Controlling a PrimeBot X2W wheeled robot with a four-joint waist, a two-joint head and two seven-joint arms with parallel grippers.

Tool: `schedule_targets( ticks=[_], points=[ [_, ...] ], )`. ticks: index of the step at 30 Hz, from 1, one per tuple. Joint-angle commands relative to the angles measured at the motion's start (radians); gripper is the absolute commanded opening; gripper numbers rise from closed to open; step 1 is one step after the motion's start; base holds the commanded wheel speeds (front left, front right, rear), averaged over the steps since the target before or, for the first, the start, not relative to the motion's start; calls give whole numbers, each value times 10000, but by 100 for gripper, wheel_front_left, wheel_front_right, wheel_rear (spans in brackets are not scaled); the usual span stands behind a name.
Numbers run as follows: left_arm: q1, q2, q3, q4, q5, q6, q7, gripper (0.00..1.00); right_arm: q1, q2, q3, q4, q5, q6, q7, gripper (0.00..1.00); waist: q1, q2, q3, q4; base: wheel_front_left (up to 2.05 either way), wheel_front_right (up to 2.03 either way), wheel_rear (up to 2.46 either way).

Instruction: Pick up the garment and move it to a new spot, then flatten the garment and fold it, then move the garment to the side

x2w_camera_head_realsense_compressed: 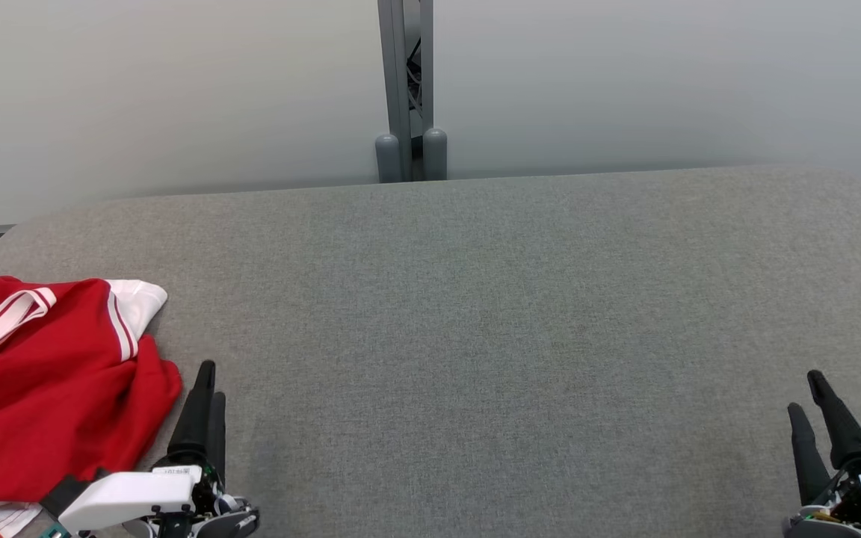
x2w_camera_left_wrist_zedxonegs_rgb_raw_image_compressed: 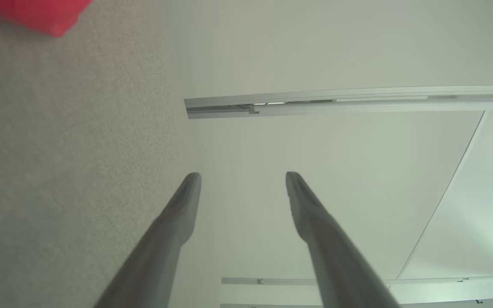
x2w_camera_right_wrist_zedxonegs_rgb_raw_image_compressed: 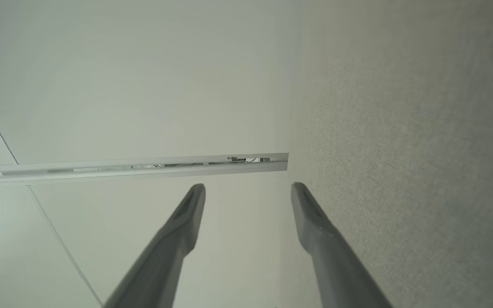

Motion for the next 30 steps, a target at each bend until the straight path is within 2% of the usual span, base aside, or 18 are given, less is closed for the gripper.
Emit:
schedule_targets(
  ticks=[1,8,14,15,16,21,30],
  points=[
    [-220,32,-32,-224,-8,-2,-83,100,-188,-96,148,-152,-1,2,-145,100,0,0,-3,-3,0,0,0],
    [-172,44,-132,-475,168,-4,-352,100,-294,-129,683,-162,-211,3,-617,100,0,0,-7,-16,0,0,0],
    [-149,65,-107,-552,1019,-5,-525,100,-369,-157,903,-278,-1021,3,-924,100,0,0,-14,-25,0,0,0],
    [-149,66,-74,-602,1580,-5,-589,100,-383,-159,996,-351,-1552,4,-1040,100,0,0,-17,-28,0,0,0],
    [-149,66,-74,-602,1580,-5,-589,100,-383,-159,996,-351,-1552,4,-1040,100,0,0,-17,-28,0,0,0],
    [-128,65,42,-879,2898,65,-742,100,-412,-168,1325,-592,-2918,4,-1319,100,0,0,-25,-38,0,0,0],
    [9,78,-152,-1449,5265,594,-1008,100,-452,-194,1836,-948,-5424,5,-1785,100,0,0,-62,-57,0,0,0]
  ],
)
